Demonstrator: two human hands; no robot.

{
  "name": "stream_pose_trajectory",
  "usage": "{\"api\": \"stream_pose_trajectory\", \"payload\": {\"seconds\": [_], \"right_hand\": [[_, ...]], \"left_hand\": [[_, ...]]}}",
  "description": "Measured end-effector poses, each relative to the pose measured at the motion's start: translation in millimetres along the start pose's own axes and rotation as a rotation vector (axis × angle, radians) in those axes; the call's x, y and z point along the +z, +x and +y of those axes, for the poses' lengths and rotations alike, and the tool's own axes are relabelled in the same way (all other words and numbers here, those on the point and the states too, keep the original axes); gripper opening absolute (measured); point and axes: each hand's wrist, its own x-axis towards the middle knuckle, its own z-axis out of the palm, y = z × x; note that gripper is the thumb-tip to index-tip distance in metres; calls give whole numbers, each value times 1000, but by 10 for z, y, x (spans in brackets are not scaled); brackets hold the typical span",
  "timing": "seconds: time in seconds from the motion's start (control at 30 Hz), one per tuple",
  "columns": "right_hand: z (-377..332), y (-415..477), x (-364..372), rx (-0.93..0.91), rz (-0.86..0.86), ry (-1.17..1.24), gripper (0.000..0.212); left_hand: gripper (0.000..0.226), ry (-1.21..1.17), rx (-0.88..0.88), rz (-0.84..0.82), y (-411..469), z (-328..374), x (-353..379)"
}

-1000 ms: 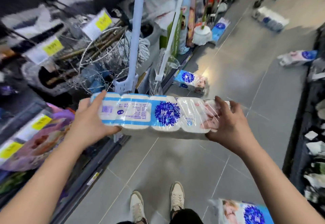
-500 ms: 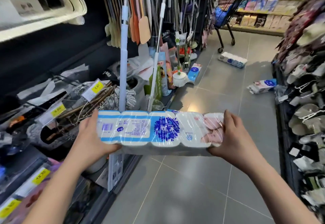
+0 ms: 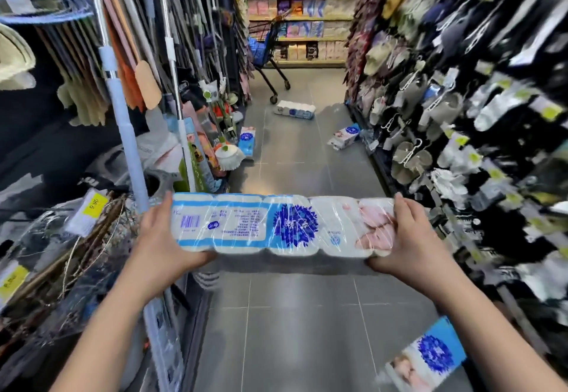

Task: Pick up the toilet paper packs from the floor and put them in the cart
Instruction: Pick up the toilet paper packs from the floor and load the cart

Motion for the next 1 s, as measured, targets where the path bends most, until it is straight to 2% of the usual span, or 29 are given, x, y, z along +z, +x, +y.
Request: {"api": "stream_pose_trajectory", "payload": {"seconds": [0.17,0.23,0.33,0.53,0.73,0.9,1.0], "right_hand": [[48,-776,-101,181,69,1,132],[66,-1110,-173,252,96,-4,132],[112,-1614,-297,381,146,-13,133],[236,-2715,-527,625,272,-39,137],[346,-3939,-684,835,401,-18,134],[368,-4978,-728,972,488,-21,144],[293,-5678,-708,1054,536,-30,142]], "left_hand": [[118,-71,145,-202,60,49,103],[125,-77,198,-237,55,112,194],[134,-77,232,-299,1,265,371],[132,-97,432,-466,-294,800,773],[129,-118,611,-614,-969,1451,1148],[125,-169,743,-729,-1795,1876,1410],[125,-158,814,-780,-2346,2016,1485]]}}
